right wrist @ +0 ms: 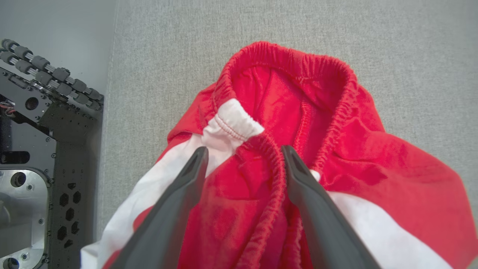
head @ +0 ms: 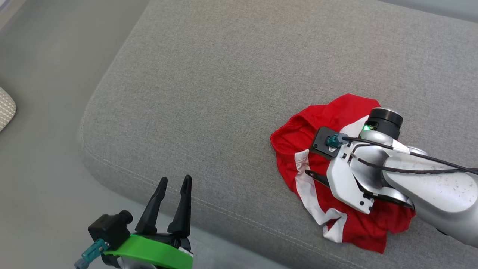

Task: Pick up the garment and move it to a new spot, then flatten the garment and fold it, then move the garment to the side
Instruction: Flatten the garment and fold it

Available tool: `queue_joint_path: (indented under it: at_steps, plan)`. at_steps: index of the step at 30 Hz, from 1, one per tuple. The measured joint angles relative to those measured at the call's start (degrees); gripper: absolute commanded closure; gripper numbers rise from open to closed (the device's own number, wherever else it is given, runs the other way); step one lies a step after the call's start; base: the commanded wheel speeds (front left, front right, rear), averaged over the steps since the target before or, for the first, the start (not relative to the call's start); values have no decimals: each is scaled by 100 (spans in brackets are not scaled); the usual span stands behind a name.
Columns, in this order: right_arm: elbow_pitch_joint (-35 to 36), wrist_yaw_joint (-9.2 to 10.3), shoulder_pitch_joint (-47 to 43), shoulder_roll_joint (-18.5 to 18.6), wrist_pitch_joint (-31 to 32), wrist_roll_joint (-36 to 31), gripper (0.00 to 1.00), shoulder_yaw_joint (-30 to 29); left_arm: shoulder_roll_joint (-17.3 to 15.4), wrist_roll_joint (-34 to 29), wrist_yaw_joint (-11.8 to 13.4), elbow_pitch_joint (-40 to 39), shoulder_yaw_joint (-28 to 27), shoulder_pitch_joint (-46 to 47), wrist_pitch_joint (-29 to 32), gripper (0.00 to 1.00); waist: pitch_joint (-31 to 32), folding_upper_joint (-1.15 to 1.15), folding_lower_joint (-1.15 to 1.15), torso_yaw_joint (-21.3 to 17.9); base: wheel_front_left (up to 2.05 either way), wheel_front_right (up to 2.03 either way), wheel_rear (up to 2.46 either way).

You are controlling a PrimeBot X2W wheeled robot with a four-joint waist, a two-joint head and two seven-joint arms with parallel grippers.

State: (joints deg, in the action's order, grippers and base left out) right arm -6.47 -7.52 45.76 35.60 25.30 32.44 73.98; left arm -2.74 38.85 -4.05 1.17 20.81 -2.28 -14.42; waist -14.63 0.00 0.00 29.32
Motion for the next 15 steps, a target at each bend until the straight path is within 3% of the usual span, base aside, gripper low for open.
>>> queue_joint_path:
  at_steps: [4,5,6,7,15]
  plan:
    - [-4,0,-25,7,107,18,4,2,1,40,1,-8,-2,2,0,0,-30,0,0,10,0,0,0]
    - [-8,0,-25,10,121,41,23,1,1,41,2,-9,-1,2,0,0,-34,0,0,13,0,0,0]
    - [-11,0,-25,12,159,47,67,1,1,41,2,-9,-1,2,0,0,-37,0,0,15,0,0,0]
    - [-15,0,-25,12,172,51,97,1,1,41,3,-9,-1,2,0,0,-40,0,0,17,0,0,0]
    - [-36,0,-49,4,149,208,100,1,2,65,4,4,1,13,0,0,-11,0,0,24,0,0,0]
